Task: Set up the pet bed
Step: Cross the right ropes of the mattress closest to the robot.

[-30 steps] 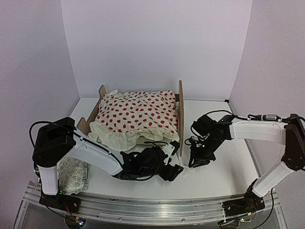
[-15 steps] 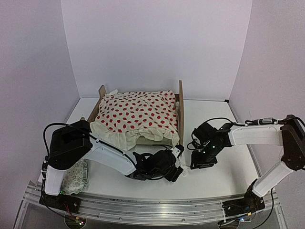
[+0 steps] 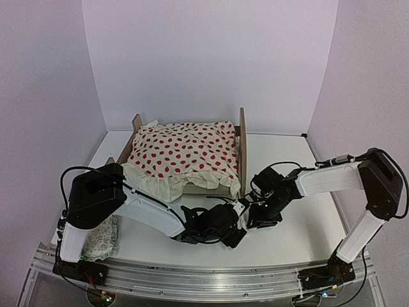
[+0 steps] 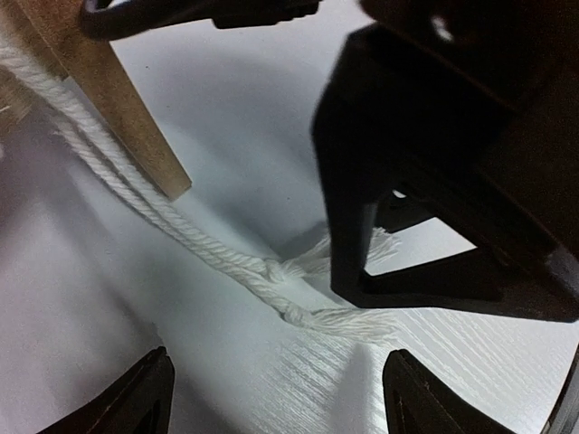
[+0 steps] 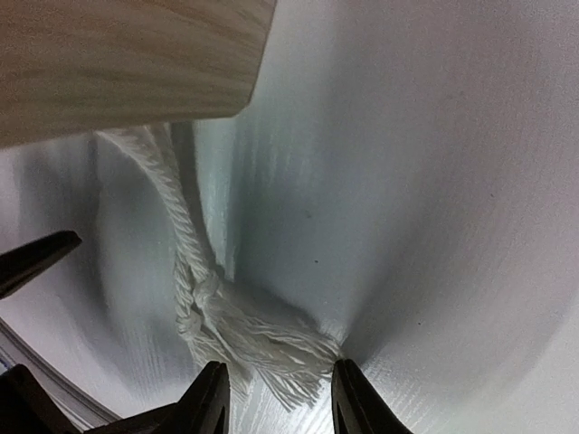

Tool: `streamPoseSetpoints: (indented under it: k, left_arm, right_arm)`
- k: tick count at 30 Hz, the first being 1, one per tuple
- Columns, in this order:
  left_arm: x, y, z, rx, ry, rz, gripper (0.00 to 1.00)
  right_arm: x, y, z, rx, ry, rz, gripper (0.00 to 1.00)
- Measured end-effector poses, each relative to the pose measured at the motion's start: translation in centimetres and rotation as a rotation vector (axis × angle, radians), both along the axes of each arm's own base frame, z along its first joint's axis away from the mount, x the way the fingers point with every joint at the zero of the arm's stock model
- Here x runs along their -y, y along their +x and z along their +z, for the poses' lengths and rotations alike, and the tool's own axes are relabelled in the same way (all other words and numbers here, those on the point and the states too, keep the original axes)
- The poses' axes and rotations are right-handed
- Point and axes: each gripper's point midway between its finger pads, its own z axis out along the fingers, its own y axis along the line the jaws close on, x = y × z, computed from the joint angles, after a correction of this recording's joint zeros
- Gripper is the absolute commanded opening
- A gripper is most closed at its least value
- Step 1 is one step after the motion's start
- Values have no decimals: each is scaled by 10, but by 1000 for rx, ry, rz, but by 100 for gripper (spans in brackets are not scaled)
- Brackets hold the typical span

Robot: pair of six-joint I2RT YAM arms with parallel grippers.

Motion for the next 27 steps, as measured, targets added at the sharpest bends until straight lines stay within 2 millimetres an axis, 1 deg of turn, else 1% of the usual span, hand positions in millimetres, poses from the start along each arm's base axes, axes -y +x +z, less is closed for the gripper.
streamPoseSetpoints:
  k: [3, 7, 9, 13, 15, 18, 19, 22, 24, 25, 27]
  left_arm:
    - [2, -5, 0, 6, 6, -25, 82]
    - [3, -9, -1, 6, 8, -41, 83]
    - [4, -9, -1, 7, 8, -43, 83]
    - [13, -6, -4, 14, 6, -39, 83]
    - [16, -3, -6, 23, 9, -29, 82]
    - [22, 2, -4, 40, 3, -13, 75]
    - [24, 4, -4, 47, 0, -8, 71]
    - [27, 7, -3, 56, 0, 3, 54]
    - [25, 9, -4, 61, 9, 12, 46]
    - [25, 9, -4, 62, 11, 16, 45]
    - [24, 10, -4, 65, 17, 22, 49]
  right_arm:
    - [-4, 2, 0, 1, 20, 3, 35]
    - [-6, 2, 0, 1, 30, 7, 28]
    - [-6, 2, -1, 1, 29, 10, 22]
    - [-5, 1, -2, 0, 30, 17, 11]
    - [-5, 0, -4, -2, 31, 19, 5]
    - [-3, -1, -5, -3, 32, 18, 2]
    - [-3, -1, -5, -2, 33, 18, 1]
    - [-2, -1, -5, 3, 33, 16, 0]
    - [0, -2, -5, 4, 31, 16, 0]
    - [0, -2, -5, 4, 30, 15, 0]
    - [1, -3, -5, 3, 28, 15, 0]
